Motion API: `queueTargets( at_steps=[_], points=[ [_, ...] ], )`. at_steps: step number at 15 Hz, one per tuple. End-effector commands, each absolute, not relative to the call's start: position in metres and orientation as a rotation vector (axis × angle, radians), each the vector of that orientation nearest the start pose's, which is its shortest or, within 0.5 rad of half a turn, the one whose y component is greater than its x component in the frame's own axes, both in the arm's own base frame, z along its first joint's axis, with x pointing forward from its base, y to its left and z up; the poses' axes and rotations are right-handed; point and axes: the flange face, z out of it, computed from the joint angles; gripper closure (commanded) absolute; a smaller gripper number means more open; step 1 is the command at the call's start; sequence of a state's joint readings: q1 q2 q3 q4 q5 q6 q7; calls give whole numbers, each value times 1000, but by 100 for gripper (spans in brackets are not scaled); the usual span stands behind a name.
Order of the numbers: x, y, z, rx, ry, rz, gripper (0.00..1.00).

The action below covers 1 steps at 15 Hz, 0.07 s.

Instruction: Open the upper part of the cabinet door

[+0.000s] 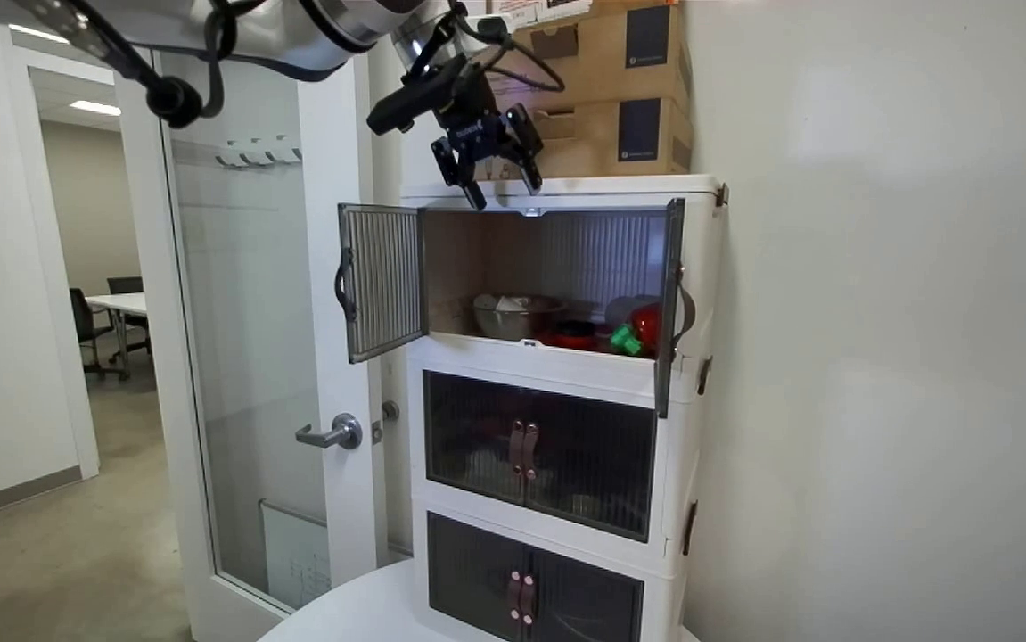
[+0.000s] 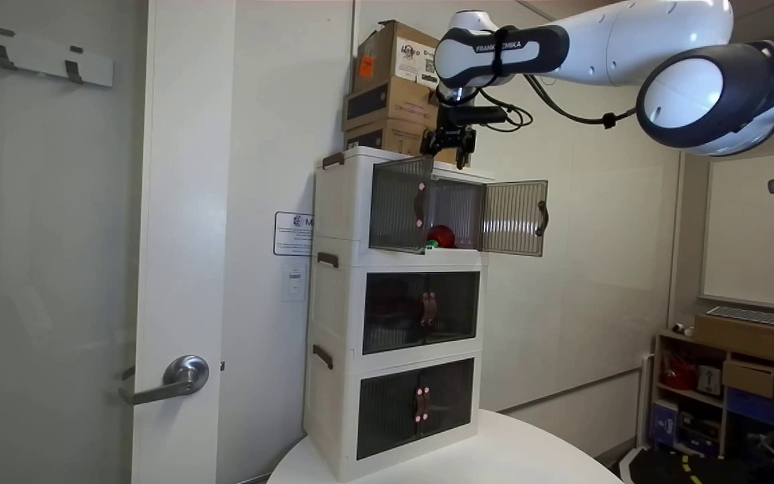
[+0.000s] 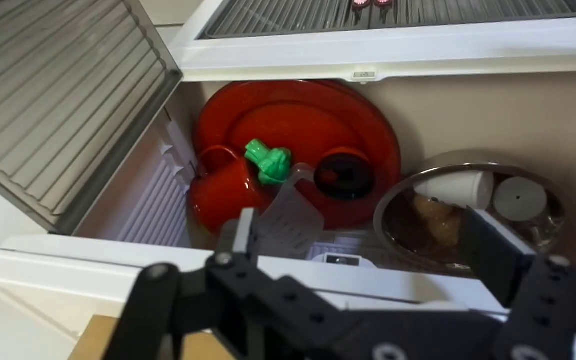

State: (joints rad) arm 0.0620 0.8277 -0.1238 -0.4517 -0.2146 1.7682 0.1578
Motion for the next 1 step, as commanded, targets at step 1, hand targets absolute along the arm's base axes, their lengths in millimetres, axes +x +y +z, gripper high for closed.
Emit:
queueTargets(
  at_steps=[1],
  points=[
    [758, -9, 629, -3285, 276, -872, 0]
  ],
)
